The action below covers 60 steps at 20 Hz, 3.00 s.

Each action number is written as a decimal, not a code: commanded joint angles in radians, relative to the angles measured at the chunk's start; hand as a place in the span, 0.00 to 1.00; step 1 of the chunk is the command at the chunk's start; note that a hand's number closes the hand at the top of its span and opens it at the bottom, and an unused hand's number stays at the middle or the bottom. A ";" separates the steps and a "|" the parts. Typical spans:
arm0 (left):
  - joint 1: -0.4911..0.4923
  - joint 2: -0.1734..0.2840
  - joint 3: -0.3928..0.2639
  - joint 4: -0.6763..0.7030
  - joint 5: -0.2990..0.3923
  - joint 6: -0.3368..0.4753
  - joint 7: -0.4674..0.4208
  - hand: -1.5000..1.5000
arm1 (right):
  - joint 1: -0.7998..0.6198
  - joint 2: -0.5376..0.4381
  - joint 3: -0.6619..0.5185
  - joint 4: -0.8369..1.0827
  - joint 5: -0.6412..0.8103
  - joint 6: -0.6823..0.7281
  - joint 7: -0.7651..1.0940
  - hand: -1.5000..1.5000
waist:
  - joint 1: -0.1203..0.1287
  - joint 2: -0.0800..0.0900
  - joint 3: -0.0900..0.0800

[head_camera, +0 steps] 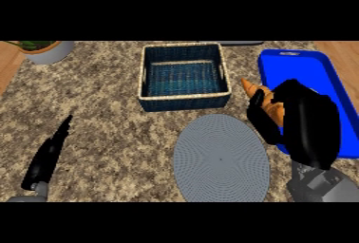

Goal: Pick the croissant from the placemat and place it in the basket

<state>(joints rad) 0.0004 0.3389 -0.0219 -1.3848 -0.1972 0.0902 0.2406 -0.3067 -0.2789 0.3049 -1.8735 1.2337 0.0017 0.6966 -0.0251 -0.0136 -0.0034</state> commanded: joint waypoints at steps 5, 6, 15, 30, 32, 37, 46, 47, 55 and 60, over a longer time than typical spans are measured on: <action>0.002 -0.029 -0.013 0.028 -0.023 0.012 -0.031 0.50 | -0.284 -0.016 -0.156 -0.361 -0.241 0.523 0.167 1.00 | 0.017 0.006 0.001; -0.011 -0.017 -0.015 -0.004 -0.025 0.001 0.006 0.50 | -0.344 0.041 -0.148 -0.339 -0.264 0.539 0.212 1.00 | 0.026 0.006 0.001; -0.029 -0.024 -0.006 -0.019 -0.020 -0.033 0.016 0.50 | -0.709 0.128 -0.327 -0.151 -0.438 0.688 0.340 1.00 | 0.029 0.009 0.002; -0.035 -0.024 0.030 -0.049 -0.018 -0.064 0.053 0.50 | -0.828 0.277 -0.284 0.294 -0.350 0.462 0.245 1.00 | 0.035 0.014 0.003; -0.027 -0.051 -0.003 -0.066 -0.056 -0.032 0.045 0.50 | -0.914 0.278 -0.301 0.456 -0.323 0.402 0.228 1.00 | 0.045 0.016 0.003; -0.050 -0.047 0.044 0.048 -0.040 -0.043 -0.030 0.50 | -0.863 0.278 -0.258 0.546 -0.273 0.293 0.175 1.00 | 0.037 0.017 0.002; -0.027 -0.039 0.045 -0.007 -0.048 -0.074 0.001 0.50 | -0.872 0.279 -0.238 0.772 -0.313 0.077 0.132 0.00 | 0.043 0.016 0.003; -0.012 -0.053 0.041 -0.027 -0.053 -0.057 -0.008 0.50 | -0.903 0.279 -0.263 0.845 -0.274 0.024 0.104 0.00 | 0.047 0.017 0.003; -0.036 -0.044 0.052 0.002 -0.050 -0.082 -0.019 0.50 | -0.974 0.279 -0.297 0.876 -0.270 -0.244 0.171 0.00 | 0.048 0.017 0.003; -0.036 -0.046 0.081 0.047 -0.049 -0.063 -0.046 0.50 | -0.894 0.188 -0.413 0.769 -0.305 -0.234 0.207 0.00 | 0.019 0.011 0.003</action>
<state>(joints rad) -0.0278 0.2850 0.0342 -1.3652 -0.2558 0.0284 0.2093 -1.2139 -0.0341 -0.0426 -1.0531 0.9524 -0.2275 0.8648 0.0084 0.0011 -0.0004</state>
